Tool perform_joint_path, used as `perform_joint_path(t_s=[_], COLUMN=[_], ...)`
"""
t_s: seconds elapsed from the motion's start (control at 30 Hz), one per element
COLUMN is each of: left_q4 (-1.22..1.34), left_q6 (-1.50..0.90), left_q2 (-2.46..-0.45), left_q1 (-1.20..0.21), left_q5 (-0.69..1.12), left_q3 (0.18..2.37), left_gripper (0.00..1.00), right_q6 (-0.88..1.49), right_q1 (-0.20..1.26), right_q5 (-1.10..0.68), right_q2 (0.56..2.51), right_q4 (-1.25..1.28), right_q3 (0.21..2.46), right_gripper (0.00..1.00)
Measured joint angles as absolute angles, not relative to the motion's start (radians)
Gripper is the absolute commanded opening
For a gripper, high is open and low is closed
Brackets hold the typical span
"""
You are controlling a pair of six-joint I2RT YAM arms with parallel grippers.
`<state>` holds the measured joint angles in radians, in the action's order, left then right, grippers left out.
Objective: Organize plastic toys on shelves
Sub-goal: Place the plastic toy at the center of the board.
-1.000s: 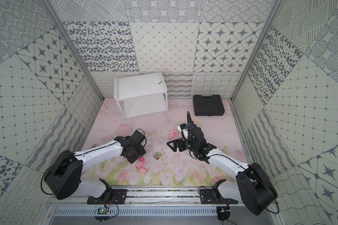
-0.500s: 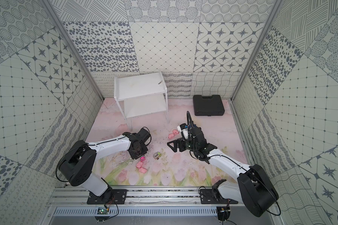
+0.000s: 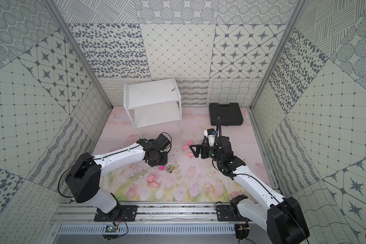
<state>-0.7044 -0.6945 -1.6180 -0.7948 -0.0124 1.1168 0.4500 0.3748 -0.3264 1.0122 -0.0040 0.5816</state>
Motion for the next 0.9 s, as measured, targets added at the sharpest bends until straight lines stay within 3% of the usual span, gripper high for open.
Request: perform_joint_path(t_s=[0.17, 0.33, 0.63, 0.7, 0.83, 0.9], left_q4=[-0.744, -0.784, -0.839, -0.849, -0.86, -0.861], left_q6=[-0.439, -0.22, 0.012, 0.038, 0.069, 0.068], left_q2=[-1.759, -1.967, -2.182, -2.199, -2.199, -2.179], left_q1=[-0.928, -1.028, -1.077, -1.079, -1.081, -1.081], left_q5=[0.023, 0.042, 0.041, 0.039, 0.038, 0.039], left_q3=[1.322, 1.545, 1.724, 1.726, 1.712, 1.693], left_gripper=[0.3, 0.3, 0.35, 0.39, 0.57, 0.61], right_q6=[0.539, 0.572, 0.587, 0.591, 0.592, 0.59], right_q1=[0.247, 0.212, 0.187, 0.187, 0.187, 0.187], right_q5=[-0.179, -0.054, 0.032, 0.034, 0.031, 0.023], right_q2=[0.881, 0.774, 0.678, 0.675, 0.674, 0.674], right_q4=[-0.099, -0.215, -0.311, -0.323, -0.329, -0.329], right_q3=[0.572, 0.571, 0.561, 0.557, 0.556, 0.556], right_gripper=[0.99, 0.99, 0.99, 0.99, 0.99, 0.99])
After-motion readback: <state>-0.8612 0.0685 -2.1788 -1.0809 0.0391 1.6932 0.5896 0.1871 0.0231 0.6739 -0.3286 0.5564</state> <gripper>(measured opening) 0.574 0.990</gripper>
